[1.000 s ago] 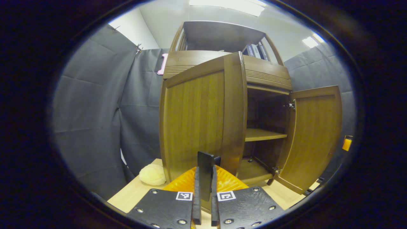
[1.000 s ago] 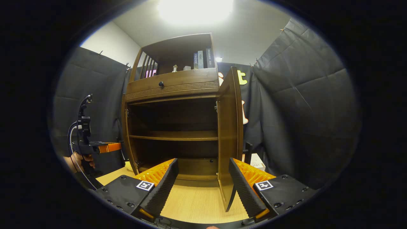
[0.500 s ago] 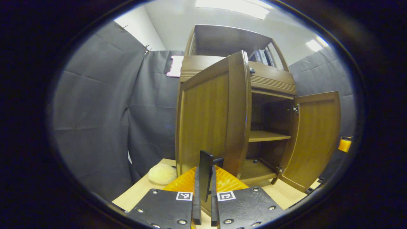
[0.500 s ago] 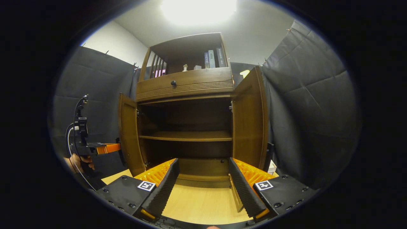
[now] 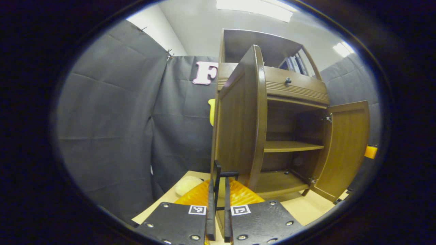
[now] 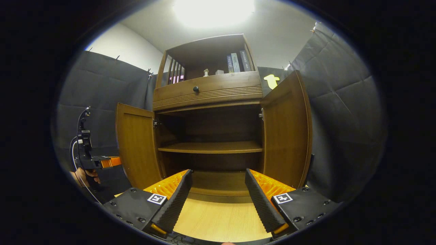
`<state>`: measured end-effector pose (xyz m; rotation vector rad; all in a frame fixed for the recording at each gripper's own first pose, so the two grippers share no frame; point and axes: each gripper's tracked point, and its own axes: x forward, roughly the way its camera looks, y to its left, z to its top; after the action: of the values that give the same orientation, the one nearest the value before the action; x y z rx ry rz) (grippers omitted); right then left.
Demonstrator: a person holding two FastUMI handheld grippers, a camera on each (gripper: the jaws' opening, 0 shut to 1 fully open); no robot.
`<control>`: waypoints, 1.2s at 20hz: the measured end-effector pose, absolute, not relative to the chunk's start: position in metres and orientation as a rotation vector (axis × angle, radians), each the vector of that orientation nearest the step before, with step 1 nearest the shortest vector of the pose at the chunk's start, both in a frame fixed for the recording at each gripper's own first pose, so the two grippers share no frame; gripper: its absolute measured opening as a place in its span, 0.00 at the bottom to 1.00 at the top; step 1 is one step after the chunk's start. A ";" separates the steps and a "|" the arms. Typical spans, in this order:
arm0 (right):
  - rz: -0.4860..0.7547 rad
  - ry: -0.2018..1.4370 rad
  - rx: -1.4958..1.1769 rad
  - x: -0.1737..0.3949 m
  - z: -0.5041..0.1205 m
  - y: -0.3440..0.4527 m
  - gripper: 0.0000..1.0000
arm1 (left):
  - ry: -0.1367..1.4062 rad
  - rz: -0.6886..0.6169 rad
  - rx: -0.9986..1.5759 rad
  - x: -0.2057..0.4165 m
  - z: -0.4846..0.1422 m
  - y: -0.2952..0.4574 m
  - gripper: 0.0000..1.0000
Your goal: Open the right door of the double-door shoe cabinet with the right hand, and open the left door with the left hand.
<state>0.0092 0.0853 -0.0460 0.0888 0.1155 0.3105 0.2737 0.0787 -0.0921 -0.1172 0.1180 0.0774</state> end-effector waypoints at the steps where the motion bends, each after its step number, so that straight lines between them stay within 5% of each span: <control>1: 0.315 0.116 0.086 0.010 -0.047 0.089 0.98 | 0.119 0.085 -0.121 0.272 -0.091 0.087 0.12; 11: 0.306 0.102 0.070 0.013 -0.039 0.110 0.94 | 0.074 0.174 -0.091 0.253 -0.075 0.160 0.12; 20: 0.200 0.051 0.042 -0.015 -0.011 0.082 1.00 | 0.044 0.137 -0.050 0.218 -0.046 0.147 0.12; 22: 0.181 0.050 0.038 -0.023 -0.005 0.070 0.94 | 0.038 0.141 -0.058 0.199 -0.037 0.137 0.12; 24: 0.173 0.063 0.048 -0.032 -0.002 0.059 1.00 | 0.031 0.158 -0.065 0.175 -0.028 0.123 0.12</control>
<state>-0.0317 0.0594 -0.0020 0.0478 0.0635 0.1734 0.1752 0.1231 -0.0279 -0.0649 0.0306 0.1582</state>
